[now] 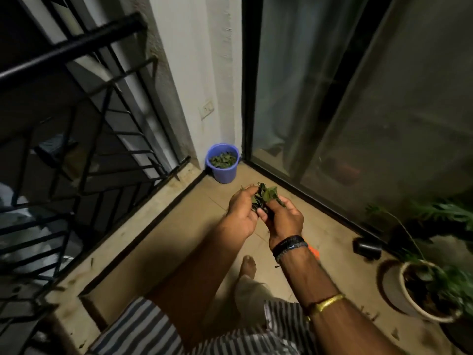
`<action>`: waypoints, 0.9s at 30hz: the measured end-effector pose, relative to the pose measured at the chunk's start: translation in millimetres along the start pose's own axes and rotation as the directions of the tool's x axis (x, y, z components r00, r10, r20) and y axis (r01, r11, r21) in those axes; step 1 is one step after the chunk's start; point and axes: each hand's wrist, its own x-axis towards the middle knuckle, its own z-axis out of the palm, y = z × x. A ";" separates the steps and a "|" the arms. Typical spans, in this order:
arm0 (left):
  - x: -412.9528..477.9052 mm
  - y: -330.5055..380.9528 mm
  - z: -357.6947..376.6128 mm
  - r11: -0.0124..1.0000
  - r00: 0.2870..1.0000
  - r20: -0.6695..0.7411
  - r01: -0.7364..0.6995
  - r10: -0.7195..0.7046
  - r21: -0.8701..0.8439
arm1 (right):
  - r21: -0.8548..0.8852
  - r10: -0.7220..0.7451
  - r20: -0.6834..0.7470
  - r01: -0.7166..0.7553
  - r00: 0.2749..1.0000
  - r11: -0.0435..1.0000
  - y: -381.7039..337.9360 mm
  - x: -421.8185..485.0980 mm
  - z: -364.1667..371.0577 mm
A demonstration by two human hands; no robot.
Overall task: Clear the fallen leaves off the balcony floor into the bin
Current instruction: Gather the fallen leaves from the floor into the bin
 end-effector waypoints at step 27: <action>420.8 277.5 -48.5 0.971 0.965 -0.261 0.050 0.013 0.232 | -0.343 0.161 -0.100 -0.186 0.982 0.921 58.7 349.6 340.9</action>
